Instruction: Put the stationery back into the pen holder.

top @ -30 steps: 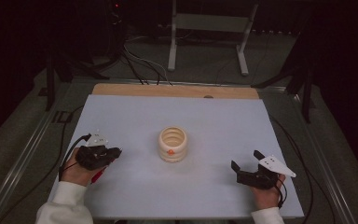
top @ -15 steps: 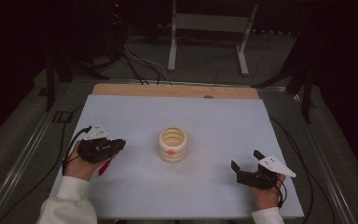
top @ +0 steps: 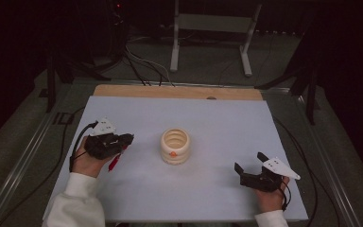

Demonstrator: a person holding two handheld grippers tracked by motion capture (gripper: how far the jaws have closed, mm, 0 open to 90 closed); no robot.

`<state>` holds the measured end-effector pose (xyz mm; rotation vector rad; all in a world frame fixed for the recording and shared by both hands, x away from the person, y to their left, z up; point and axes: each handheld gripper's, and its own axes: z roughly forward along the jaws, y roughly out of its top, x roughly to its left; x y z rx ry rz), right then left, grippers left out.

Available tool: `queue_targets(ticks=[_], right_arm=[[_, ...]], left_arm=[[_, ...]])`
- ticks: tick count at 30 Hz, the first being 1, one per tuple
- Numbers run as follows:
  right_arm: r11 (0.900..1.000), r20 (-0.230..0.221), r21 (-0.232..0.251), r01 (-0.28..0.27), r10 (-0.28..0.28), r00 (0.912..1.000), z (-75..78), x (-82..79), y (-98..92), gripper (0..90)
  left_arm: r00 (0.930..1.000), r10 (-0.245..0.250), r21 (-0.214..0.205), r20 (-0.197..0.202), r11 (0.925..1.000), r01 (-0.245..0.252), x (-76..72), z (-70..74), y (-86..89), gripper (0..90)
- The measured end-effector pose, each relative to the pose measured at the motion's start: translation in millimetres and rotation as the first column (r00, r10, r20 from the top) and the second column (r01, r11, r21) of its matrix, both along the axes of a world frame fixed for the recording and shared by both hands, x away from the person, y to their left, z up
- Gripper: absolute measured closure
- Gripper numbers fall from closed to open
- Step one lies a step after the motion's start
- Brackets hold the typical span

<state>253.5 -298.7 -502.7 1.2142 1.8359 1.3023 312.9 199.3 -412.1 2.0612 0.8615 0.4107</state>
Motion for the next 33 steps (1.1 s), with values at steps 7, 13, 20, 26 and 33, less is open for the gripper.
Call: queue_targets(ticks=[7, 13, 20, 26, 33], right_arm=[[1.0000, 0.001, 0.001, -0.001, 0.001, 1.0000, 0.2, -0.1, 0.1, 0.0], [1.0000, 0.001, 0.002, -0.002, 0.002, 1.0000, 0.1, 0.1, 0.0, 0.0], [1.0000, 0.002, 0.001, -0.002, 0.002, 1.0000, 0.1, 0.1, -0.1, 0.0], [1.0000, 0.003, -0.002, -0.003, 0.003, 1.0000, 0.1, 0.2, -0.2, 0.0], [1.0000, 0.003, 0.000, -0.002, 0.002, 1.0000, 0.1, 0.4, -0.1, 0.0]], left_arm=[[0.9999, 0.001, -0.023, 0.013, 0.9997, 0.000, 3.8, 4.2, -6.5, 81.1], [0.9997, -0.001, -0.037, 0.026, 0.9993, 0.002, 8.2, 8.9, -10.7, 81.2], [0.9993, -0.004, -0.057, 0.038, 0.9984, 0.006, 12.9, 15.4, -15.9, 81.2], [0.9989, -0.011, -0.074, 0.046, 0.9972, 0.014, 16.9, 19.5, -21.4, 81.2], [0.9983, -0.024, -0.090, 0.053, 0.9955, 0.029, 20.8, 22.4, -29.9, 81.1]])
